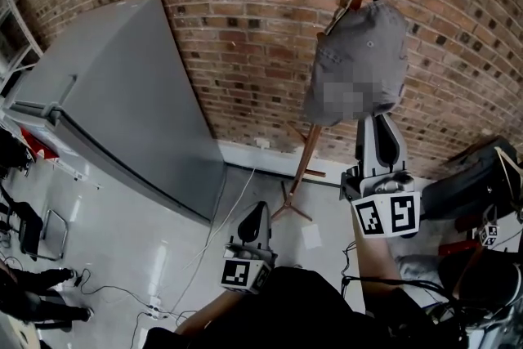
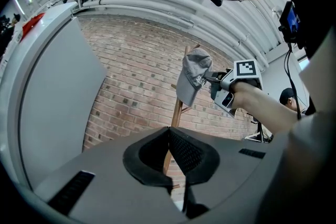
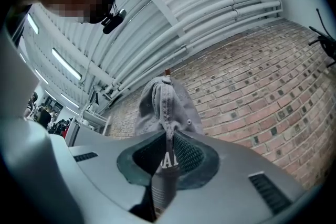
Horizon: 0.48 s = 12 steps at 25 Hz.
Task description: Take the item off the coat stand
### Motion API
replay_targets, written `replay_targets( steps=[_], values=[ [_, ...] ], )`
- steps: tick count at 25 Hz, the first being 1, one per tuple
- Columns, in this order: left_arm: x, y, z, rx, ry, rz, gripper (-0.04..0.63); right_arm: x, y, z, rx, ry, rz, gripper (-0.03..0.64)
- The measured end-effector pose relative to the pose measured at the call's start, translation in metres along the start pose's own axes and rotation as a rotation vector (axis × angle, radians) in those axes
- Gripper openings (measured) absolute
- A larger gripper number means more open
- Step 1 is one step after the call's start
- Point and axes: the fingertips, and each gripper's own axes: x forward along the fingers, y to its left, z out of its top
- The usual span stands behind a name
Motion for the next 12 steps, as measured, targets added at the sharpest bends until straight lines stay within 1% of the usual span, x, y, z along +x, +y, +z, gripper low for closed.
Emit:
replay_targets(
  steps=[3,6,9,12],
  values=[
    [-0.003,-0.002,-0.008,0.019,0.008,-0.021,0.016,-0.001,0.0,0.011,-0.004,-0.031,0.009,0.049],
    [-0.002,-0.008,-0.001,0.023,-0.006,-0.037,0.016,-0.001,-0.003,0.026,-0.011,-0.07,0.01,0.048],
    [-0.002,-0.013,0.001,0.007,-0.001,-0.037,0.017,-0.003,-0.006,0.044,-0.028,-0.119,-0.002,0.048],
    [-0.006,-0.013,-0.006,0.011,0.0,-0.043,0.015,-0.009,-0.01,0.058,-0.027,-0.158,-0.023,0.048]
  ],
)
